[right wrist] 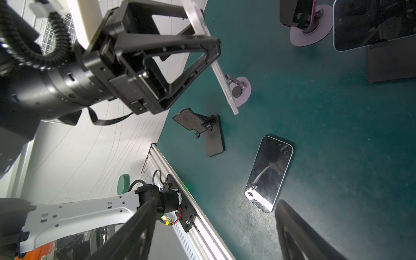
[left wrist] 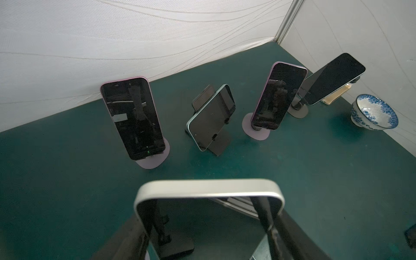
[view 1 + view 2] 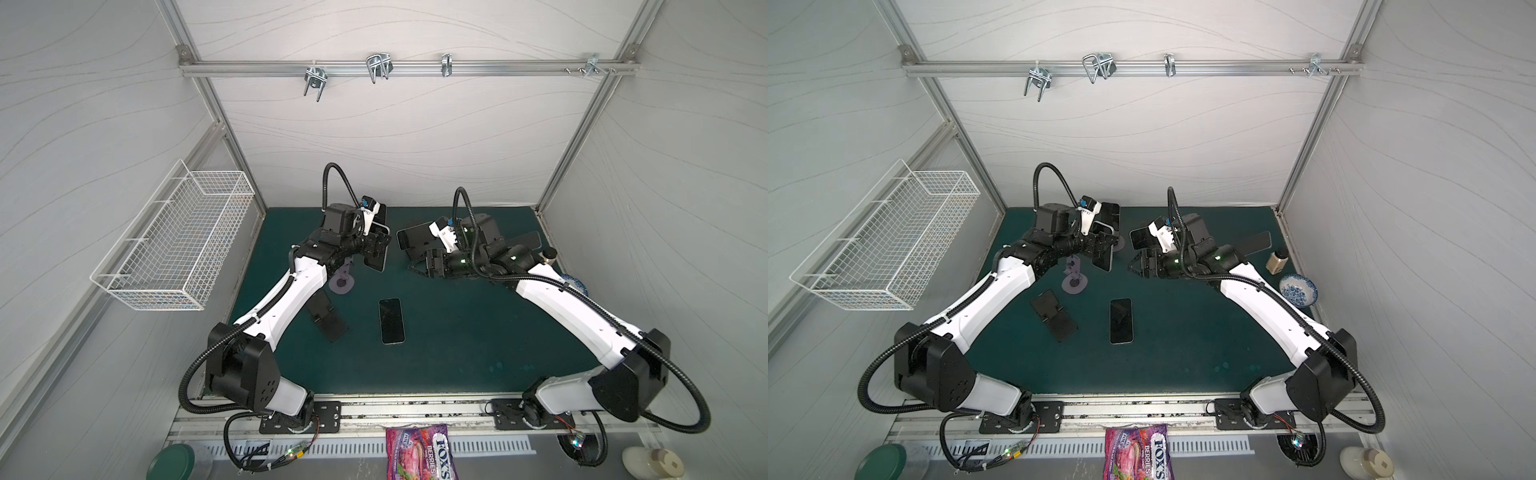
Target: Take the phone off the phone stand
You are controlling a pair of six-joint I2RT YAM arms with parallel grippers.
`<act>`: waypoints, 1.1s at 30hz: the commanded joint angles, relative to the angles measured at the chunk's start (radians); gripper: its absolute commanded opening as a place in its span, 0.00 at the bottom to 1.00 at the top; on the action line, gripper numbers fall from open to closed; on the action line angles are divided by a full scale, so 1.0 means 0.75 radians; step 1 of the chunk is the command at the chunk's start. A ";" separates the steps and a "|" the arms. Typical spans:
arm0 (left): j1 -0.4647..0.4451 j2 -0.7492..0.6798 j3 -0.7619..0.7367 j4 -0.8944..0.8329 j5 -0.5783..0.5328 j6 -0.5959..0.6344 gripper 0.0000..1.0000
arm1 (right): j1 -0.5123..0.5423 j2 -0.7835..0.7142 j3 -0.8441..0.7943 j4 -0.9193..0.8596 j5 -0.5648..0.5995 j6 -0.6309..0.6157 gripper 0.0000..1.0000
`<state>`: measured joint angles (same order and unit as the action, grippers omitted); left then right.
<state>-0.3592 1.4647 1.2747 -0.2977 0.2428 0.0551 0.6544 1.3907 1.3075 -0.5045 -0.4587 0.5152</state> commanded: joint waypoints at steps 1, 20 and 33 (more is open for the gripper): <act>-0.049 -0.051 0.074 0.040 -0.064 -0.042 0.54 | -0.012 -0.044 -0.017 -0.029 0.020 -0.026 0.84; -0.171 0.009 0.062 -0.070 -0.224 -0.179 0.49 | -0.037 -0.128 -0.090 -0.084 0.049 -0.034 0.84; -0.189 0.165 0.145 -0.191 -0.272 -0.329 0.45 | -0.054 -0.170 -0.115 -0.106 0.061 -0.041 0.84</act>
<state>-0.4965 1.5528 1.3037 -0.4408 0.0608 -0.1394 0.6209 1.2888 1.2274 -0.5613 -0.4221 0.5034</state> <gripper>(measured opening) 0.723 0.839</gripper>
